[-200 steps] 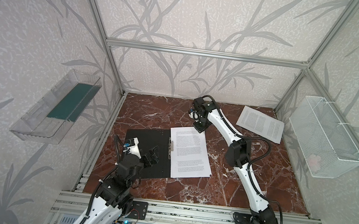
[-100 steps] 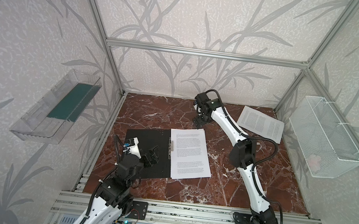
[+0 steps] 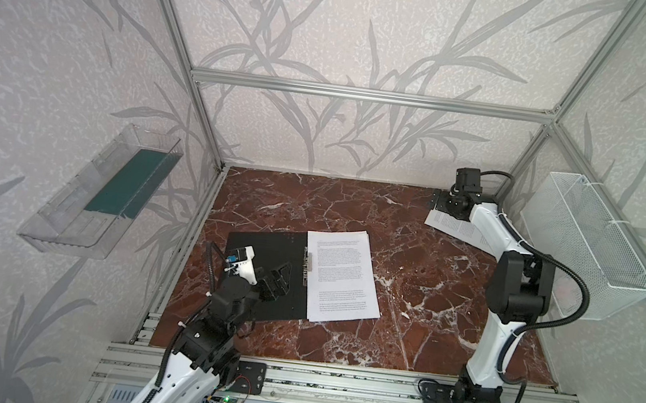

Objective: Put the files into the folder
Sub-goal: 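Move the right gripper to the last loose sheet near the basket and grasp it, then lift the grasped sheet's edge with the right gripper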

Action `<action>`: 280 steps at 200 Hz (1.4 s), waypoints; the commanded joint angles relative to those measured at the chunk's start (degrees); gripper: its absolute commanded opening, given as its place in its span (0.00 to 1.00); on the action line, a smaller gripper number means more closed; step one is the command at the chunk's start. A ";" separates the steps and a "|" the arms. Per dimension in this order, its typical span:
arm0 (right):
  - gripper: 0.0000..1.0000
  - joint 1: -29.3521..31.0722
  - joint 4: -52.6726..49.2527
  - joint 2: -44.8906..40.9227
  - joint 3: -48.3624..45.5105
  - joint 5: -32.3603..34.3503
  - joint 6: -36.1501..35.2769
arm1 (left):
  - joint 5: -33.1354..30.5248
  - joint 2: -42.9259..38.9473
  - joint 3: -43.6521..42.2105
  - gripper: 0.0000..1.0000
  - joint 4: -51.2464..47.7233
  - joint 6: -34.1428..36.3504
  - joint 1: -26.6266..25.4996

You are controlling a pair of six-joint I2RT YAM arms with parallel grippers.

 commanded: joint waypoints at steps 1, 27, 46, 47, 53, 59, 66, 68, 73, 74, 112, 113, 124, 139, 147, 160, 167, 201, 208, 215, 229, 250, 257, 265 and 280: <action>0.99 -1.12 6.43 3.40 -0.60 -4.20 3.27 | 3.83 2.50 -0.30 0.99 3.93 -0.78 -0.18; 0.99 -2.24 6.71 8.50 3.81 -5.39 3.87 | 4.72 4.01 -0.62 0.99 5.96 -0.96 -0.27; 0.99 -3.28 7.26 12.36 7.02 -7.28 7.17 | 5.10 5.60 -0.53 0.99 6.33 -0.83 -0.20; 0.99 -3.36 7.39 12.59 7.15 -7.52 7.24 | 5.14 5.64 -0.54 0.99 6.33 -0.81 -0.19; 0.99 -3.72 8.04 13.67 7.79 -9.02 7.79 | 5.09 5.61 -0.52 0.99 6.25 -0.75 -0.23; 0.99 -3.98 8.36 14.68 8.49 -9.77 8.78 | 4.98 5.43 -0.53 0.99 6.15 -0.71 -0.23; 0.99 -4.25 8.79 15.79 9.11 -10.59 9.88 | 4.85 5.24 -0.52 0.99 6.04 -0.62 -0.23; 0.99 -4.36 8.94 16.05 9.16 -10.86 10.21 | 4.79 5.11 -0.49 0.99 6.06 -0.57 -0.20; 0.99 -4.54 9.59 16.55 9.28 -11.75 10.81 | 4.69 4.91 -0.61 0.99 5.92 -0.53 -0.14; 0.99 -4.56 9.74 16.67 9.29 -11.91 10.95 | 4.67 4.90 -0.62 0.99 5.95 -0.53 -0.21; 0.99 -4.55 9.91 18.63 9.55 -13.83 13.39 | 4.26 4.62 -0.68 0.99 5.91 -0.61 -0.23; 0.99 -4.56 9.86 18.67 9.51 -13.91 13.42 | 4.28 4.62 -0.66 0.99 5.94 -0.61 -0.21; 0.99 -4.56 9.36 18.65 9.09 -14.79 14.25 | 4.39 4.60 -0.68 0.99 6.06 -0.69 -0.14; 0.99 -4.53 9.72 17.68 7.20 -16.01 16.27 | 4.47 4.60 -0.68 0.99 6.04 -0.88 -0.20; 0.99 -4.57 10.24 16.67 5.56 -16.41 17.93 | 4.43 4.62 -0.66 0.99 6.06 -0.98 -0.22; 0.99 -4.44 11.72 14.71 2.03 -17.45 21.83 | 4.54 4.58 -0.69 0.99 5.95 -1.14 -0.20; 0.99 -4.33 13.35 13.41 -0.45 -18.06 23.80 | 4.78 4.62 -0.70 0.99 6.04 -1.22 -0.19; 0.99 0.26 22.40 6.85 -12.73 -15.35 31.09 | 4.68 1.84 -0.59 0.99 4.86 -1.38 -0.18; 0.99 1.76 24.47 5.62 -15.19 -14.66 32.64 | 4.48 1.33 -0.63 0.99 4.31 -1.32 -0.19; 0.99 3.19 26.76 4.72 -16.73 -14.68 33.79 | 4.34 0.91 -0.53 0.99 3.84 -1.32 -0.14; 0.99 5.92 28.85 3.56 -16.75 -15.41 33.91 | 4.26 0.12 -0.22 0.99 3.11 -1.14 -0.23; 0.99 7.07 25.74 1.89 -13.22 -15.57 29.14 | 4.39 -0.61 0.21 0.99 1.65 -0.89 -0.26; 0.99 6.67 23.54 1.17 -12.23 -13.67 26.93 | 4.61 -0.71 0.31 0.99 1.57 -0.88 -0.25; 0.99 5.99 22.14 0.42 -11.91 -11.19 24.19 | 4.89 -0.81 0.24 0.99 1.72 -0.88 -0.18; 0.99 3.84 17.39 -0.16 -10.68 -7.38 20.01 | 6.08 -0.43 -0.13 0.99 2.95 -0.96 -0.20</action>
